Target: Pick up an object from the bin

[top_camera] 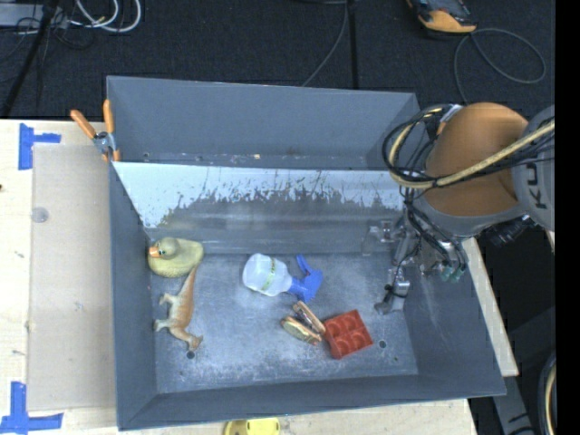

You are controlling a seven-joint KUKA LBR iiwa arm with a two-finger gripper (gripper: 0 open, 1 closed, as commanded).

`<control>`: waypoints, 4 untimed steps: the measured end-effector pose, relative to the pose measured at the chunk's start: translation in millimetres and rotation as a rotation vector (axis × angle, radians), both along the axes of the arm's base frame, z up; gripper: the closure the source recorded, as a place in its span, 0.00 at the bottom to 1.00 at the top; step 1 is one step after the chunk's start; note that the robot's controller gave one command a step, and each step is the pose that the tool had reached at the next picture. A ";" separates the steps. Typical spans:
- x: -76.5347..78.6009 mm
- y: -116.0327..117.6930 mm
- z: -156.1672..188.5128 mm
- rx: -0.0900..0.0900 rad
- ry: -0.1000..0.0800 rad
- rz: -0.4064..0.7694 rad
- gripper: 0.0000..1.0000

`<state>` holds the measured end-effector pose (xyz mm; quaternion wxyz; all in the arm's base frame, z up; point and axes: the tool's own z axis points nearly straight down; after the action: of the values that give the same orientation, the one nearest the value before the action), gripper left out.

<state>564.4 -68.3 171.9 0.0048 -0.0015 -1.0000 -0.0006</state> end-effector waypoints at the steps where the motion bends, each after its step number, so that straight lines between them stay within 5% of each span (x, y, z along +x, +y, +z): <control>1: 1.6 0.2 4.4 -0.001 -0.008 0.002 0.00; 2: -48.4 22.0 -79.9 -0.002 -0.016 0.219 1.00; 3: -52.5 23.6 -85.7 0.002 -0.003 0.221 0.00; 4: -54.8 22.9 -84.0 0.002 0.013 0.224 1.00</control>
Offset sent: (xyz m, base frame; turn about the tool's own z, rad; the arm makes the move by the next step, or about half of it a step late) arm -0.0535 0.0237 -0.0861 -0.2214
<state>509.7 -45.4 87.9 0.0114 0.1102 -0.9938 -0.0010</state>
